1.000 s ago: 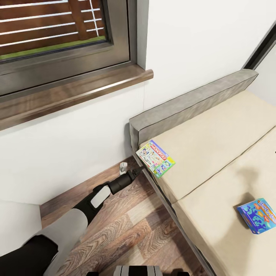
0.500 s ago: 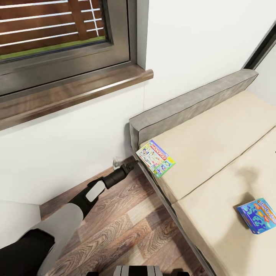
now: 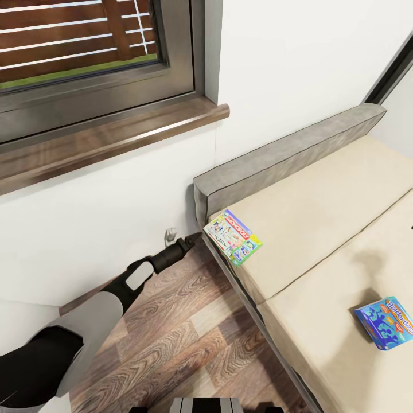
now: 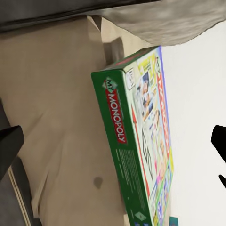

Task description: Put all the toys in the child's room - the three board games (two on the bed and one on the table), the two jigsaw puzzles on the table, and the tennis ball on the table - inside the toy box on the table in the child's room.

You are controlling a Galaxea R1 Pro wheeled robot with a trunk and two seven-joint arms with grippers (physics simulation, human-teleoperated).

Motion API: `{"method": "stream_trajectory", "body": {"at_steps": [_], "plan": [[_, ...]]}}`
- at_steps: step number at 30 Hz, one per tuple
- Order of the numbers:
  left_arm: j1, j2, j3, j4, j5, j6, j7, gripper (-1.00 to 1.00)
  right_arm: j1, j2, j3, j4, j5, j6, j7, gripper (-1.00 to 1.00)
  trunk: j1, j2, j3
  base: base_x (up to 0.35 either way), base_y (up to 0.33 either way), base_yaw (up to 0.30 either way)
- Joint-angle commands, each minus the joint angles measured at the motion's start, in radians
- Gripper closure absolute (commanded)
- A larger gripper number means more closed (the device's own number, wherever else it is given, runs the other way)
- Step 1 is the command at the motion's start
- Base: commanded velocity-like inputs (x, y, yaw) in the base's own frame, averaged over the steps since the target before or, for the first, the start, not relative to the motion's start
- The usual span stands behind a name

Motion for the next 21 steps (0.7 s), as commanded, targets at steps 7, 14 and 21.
{"method": "stream_trajectory", "body": {"at_steps": [7, 14, 21], "plan": [[-0.012, 0.001, -0.004, 0.006, 0.009, 0.009, -0.002, -1.00, 0.017, 0.004, -0.002, -0.026, -0.003, 0.006, 0.002, -1.00, 0.000, 0.000, -0.001, 0.000, 0.000, 0.000], [-0.020, 0.001, -0.004, 0.007, 0.009, 0.008, -0.001, -1.00, 0.022, 0.010, -0.003, -0.035, -0.004, 0.006, 0.002, -1.00, 0.000, 0.000, -0.001, 0.000, 0.000, 0.000], [-0.025, 0.000, -0.004, 0.007, 0.008, 0.008, -0.001, -1.00, 0.022, 0.012, -0.003, -0.038, -0.004, 0.006, 0.002, -1.00, 0.000, 0.000, -0.001, 0.000, 0.000, -0.057]]}}
